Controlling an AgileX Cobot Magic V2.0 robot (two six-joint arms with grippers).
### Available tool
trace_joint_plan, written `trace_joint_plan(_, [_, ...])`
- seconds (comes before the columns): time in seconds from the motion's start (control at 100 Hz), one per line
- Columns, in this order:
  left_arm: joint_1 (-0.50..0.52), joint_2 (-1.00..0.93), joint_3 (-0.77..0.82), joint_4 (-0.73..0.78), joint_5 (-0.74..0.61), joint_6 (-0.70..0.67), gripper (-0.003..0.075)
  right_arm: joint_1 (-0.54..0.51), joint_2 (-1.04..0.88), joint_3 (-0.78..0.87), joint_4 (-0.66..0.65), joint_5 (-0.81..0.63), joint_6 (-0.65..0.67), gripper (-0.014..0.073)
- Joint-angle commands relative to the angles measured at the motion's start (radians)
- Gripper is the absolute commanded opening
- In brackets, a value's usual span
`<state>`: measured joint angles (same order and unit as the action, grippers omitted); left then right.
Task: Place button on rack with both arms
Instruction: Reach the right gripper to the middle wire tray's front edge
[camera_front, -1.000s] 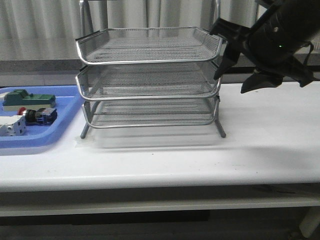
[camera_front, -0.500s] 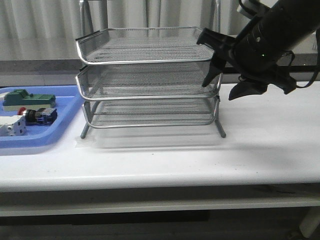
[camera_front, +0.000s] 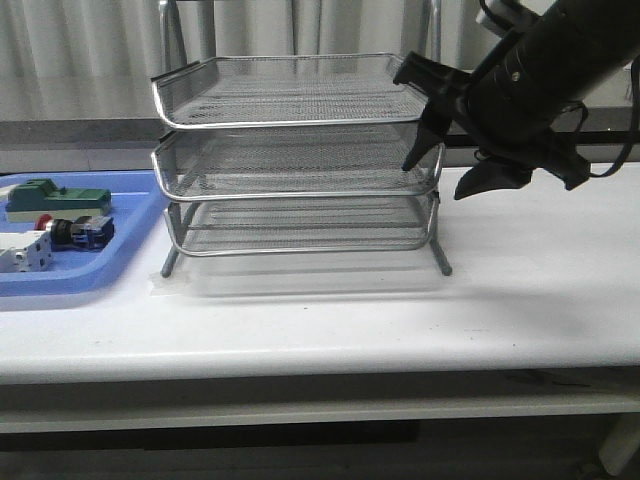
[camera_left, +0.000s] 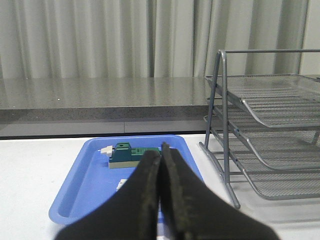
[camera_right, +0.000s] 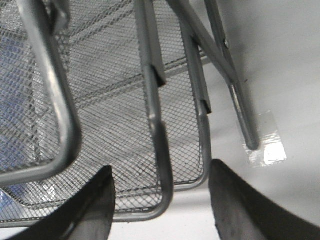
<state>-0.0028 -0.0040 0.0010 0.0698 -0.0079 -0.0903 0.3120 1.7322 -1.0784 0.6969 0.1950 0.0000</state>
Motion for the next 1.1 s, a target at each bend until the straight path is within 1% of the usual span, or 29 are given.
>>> trace_joint_plan(0.0, [0.003,-0.034,0.046,-0.008,-0.085,-0.011,-0.0020,-0.010,-0.040,-0.030,0.121,-0.038,-0.119,0.0433])
trace_joint_plan(0.09, [0.003,-0.034,0.046,-0.008,-0.085,-0.011,-0.0020,-0.010,-0.039,-0.030,0.279,-0.035,-0.263,0.0433])
trace_joint_plan(0.17, [0.003,-0.034,0.046,-0.008,-0.085,-0.011,-0.0020,-0.011,-0.035,-0.030,0.391,-0.028,-0.384,0.0433])
trace_joint_plan(0.24, [0.003,-0.034,0.046,-0.008,-0.085,-0.011,-0.0020,-0.012,-0.025,-0.030,0.473,-0.018,-0.459,0.0433])
trace_joint_plan(0.3, [0.003,-0.034,0.046,-0.008,-0.085,-0.011,-0.0020,-0.018,-0.011,-0.030,0.529,0.002,-0.495,0.0433])
trace_joint_plan(0.53, [0.003,-0.034,0.046,-0.008,-0.085,-0.011,-0.0020,-0.024,0.013,-0.029,0.614,0.025,-0.575,0.0433])
trace_joint_plan(0.76, [0.003,-0.034,0.046,-0.008,-0.085,-0.011,-0.0020,-0.056,0.038,-0.029,0.754,0.094,-0.682,0.0421])
trace_joint_plan(0.99, [0.003,-0.034,0.046,-0.008,-0.085,-0.011,-0.0020,-0.061,0.060,-0.029,0.865,0.130,-0.776,0.0284])
trace_joint_plan(1.09, [0.003,-0.034,0.046,-0.008,-0.085,-0.011,-0.0020,-0.061,0.072,-0.029,0.868,0.144,-0.780,0.0241])
